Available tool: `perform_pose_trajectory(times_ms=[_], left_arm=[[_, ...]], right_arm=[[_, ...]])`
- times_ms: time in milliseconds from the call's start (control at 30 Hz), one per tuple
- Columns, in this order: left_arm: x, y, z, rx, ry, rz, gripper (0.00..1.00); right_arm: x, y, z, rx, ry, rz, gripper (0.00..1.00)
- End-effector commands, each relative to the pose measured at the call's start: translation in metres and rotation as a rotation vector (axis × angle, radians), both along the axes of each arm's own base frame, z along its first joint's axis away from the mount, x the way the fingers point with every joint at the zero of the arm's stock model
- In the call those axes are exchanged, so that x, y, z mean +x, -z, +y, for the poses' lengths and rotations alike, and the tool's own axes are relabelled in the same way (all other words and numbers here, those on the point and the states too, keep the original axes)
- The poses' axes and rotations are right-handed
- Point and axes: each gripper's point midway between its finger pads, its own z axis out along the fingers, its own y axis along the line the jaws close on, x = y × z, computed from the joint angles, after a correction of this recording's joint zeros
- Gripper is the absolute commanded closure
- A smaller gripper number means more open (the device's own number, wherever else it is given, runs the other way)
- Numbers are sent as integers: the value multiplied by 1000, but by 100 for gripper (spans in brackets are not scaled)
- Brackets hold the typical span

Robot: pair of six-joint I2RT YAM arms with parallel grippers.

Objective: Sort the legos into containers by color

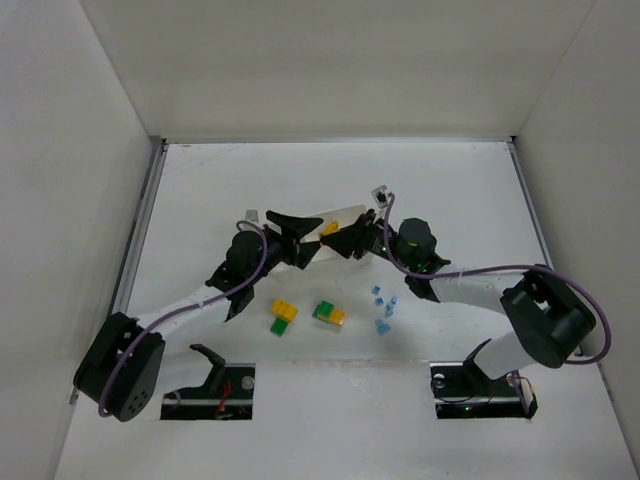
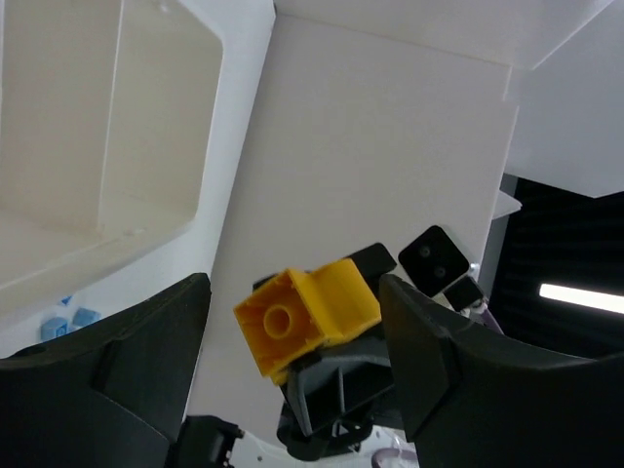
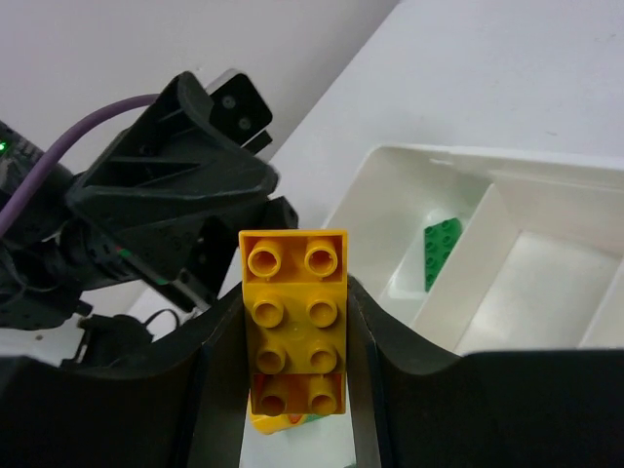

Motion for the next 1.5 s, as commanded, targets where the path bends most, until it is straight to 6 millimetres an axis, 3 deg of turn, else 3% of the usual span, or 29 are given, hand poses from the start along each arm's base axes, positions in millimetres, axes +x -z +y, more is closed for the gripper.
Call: perform_pose_trajectory(times_ms=[0, 300, 667, 1067, 1300, 1467], left_arm=[[-12, -17, -9, -113, 91, 7, 33], [-16, -13, -22, -160, 159, 44, 43], [-11, -10, -20, -190, 143, 52, 56], [-5, 0, -20, -215, 131, 88, 49], [-1, 0, -19, -238, 121, 87, 52], [0, 7, -18, -239, 109, 109, 49]], right_arm=[[8, -17, 1, 20, 21, -128, 75], [15, -14, -1, 0, 54, -153, 75], [14, -12, 3, -4, 52, -153, 74], [4, -12, 12, -18, 27, -178, 74], [5, -13, 9, -18, 46, -187, 75], [5, -19, 6, -13, 57, -203, 75]])
